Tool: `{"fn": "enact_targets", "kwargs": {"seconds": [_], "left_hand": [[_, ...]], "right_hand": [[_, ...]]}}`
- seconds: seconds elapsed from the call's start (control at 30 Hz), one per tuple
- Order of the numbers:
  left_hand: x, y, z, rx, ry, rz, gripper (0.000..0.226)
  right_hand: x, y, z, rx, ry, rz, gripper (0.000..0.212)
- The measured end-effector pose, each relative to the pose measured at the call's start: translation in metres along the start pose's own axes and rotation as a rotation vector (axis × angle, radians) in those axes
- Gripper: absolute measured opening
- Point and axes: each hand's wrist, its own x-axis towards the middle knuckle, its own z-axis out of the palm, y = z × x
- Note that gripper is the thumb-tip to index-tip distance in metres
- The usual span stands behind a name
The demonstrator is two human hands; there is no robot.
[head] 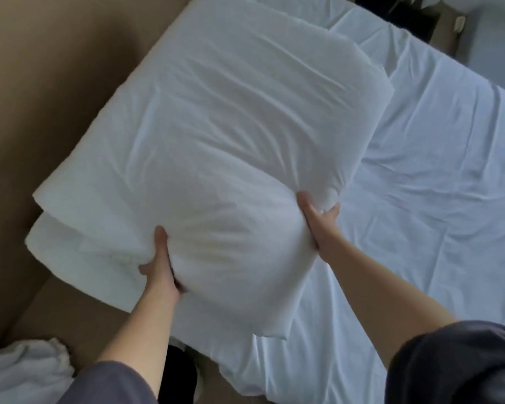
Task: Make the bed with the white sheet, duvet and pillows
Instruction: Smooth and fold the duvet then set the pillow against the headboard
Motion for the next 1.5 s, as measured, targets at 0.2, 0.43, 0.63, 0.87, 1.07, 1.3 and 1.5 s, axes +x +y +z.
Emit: {"fn": "enact_targets", "kwargs": {"seconds": [0.2,0.43,0.63,0.87,1.07,1.3,1.5], "left_hand": [[0.007,-0.064,0.006,-0.029,-0.287,0.081,0.112],[0.012,-0.102,0.022,-0.160,-0.163,0.324,0.106],[0.030,-0.096,0.047,-0.226,-0.112,0.393,0.105],[0.053,-0.047,0.088,-0.135,-0.102,0.455,0.138],[0.072,-0.013,0.107,-0.130,-0.347,0.390,0.126],[0.066,-0.032,0.086,-0.162,-0.108,0.367,0.135],[0.078,-0.022,0.073,-0.049,-0.083,0.415,0.125]], "right_hand": [[0.030,0.037,-0.003,0.118,-0.186,-0.020,0.132],[0.061,0.062,-0.004,0.275,-0.280,-0.194,0.108],[0.082,0.058,0.008,0.383,-0.296,-0.379,0.100],[0.104,0.016,0.023,0.409,-0.284,-0.403,0.099],[0.115,-0.015,0.049,0.434,-0.203,-0.412,0.098],[0.125,-0.008,0.039,0.348,-0.195,-0.427,0.094],[0.120,-0.014,0.030,0.287,-0.195,-0.437,0.091]]}}
